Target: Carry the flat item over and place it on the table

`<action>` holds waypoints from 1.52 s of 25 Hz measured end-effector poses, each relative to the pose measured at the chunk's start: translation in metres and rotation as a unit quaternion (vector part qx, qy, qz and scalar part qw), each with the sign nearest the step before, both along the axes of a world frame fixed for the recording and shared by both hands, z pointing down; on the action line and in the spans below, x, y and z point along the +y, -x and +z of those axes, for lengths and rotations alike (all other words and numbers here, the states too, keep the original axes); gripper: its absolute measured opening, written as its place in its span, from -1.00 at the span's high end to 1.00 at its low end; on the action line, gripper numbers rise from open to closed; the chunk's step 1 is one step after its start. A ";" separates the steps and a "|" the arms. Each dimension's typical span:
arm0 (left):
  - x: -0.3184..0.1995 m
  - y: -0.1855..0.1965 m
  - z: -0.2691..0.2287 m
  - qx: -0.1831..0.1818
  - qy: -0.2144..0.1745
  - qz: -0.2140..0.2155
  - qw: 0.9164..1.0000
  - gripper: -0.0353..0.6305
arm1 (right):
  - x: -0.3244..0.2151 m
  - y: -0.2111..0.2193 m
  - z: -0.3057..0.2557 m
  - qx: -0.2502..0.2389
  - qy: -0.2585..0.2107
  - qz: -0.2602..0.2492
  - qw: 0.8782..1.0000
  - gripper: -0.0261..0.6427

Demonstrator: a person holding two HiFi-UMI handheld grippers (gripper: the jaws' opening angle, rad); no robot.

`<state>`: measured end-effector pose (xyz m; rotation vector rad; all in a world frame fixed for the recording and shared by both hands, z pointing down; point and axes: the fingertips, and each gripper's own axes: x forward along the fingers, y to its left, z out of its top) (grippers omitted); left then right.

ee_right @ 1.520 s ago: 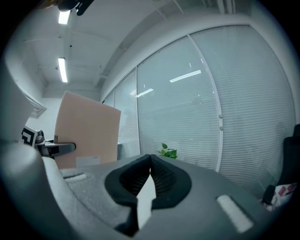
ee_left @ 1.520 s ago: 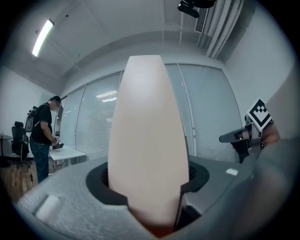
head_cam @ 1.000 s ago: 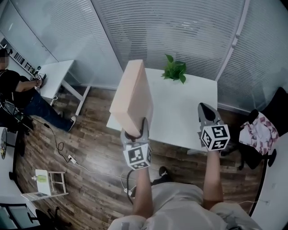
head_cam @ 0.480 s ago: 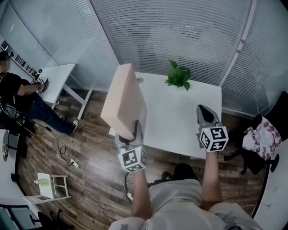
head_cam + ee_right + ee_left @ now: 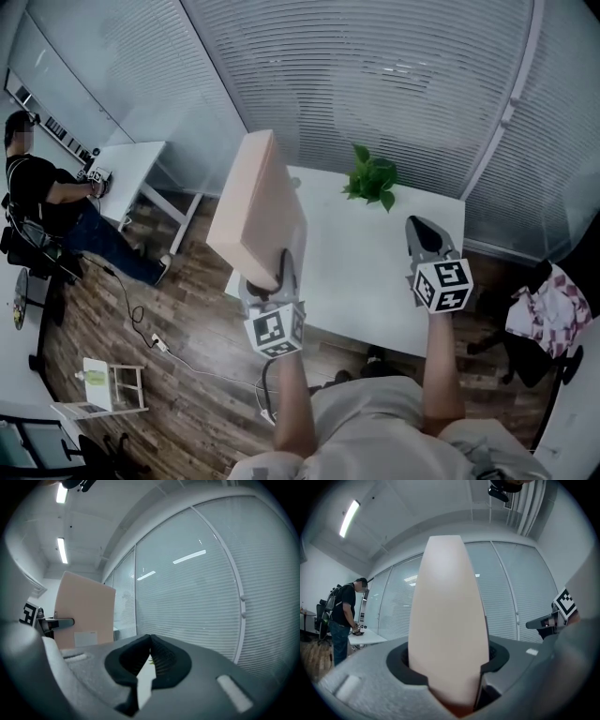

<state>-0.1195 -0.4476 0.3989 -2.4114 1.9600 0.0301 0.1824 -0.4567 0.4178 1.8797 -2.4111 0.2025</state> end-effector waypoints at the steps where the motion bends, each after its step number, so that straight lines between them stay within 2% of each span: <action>1: -0.003 -0.005 -0.002 0.005 -0.004 0.000 1.000 0.08 | -0.003 -0.006 -0.002 -0.002 -0.002 0.000 1.000 0.92; 13: -0.027 -0.073 0.024 0.027 0.023 0.012 0.999 0.08 | -0.021 -0.055 0.016 -0.010 0.006 -0.014 1.000 0.92; 20: -0.022 -0.108 0.042 0.099 0.038 0.043 0.993 0.08 | -0.018 -0.084 0.031 -0.023 0.011 -0.003 1.000 0.92; 24: -0.016 -0.119 0.059 0.081 0.060 0.047 0.994 0.08 | -0.010 -0.086 0.044 -0.027 0.023 -0.006 0.999 0.92; 26: -0.016 -0.123 0.064 0.089 0.068 0.053 0.992 0.08 | -0.011 -0.085 0.043 -0.028 0.022 -0.007 0.999 0.92; 30: -0.013 -0.123 0.078 0.157 0.093 0.068 0.981 0.08 | -0.016 -0.078 0.041 -0.027 0.018 -0.011 0.999 0.92; 33: -0.013 -0.114 0.093 0.190 0.115 0.074 0.972 0.08 | -0.023 -0.062 0.041 -0.033 0.014 -0.020 0.999 0.92; 38: -0.011 -0.086 0.115 0.293 0.147 0.067 0.942 0.08 | -0.034 -0.025 0.040 -0.026 0.012 -0.051 0.998 0.92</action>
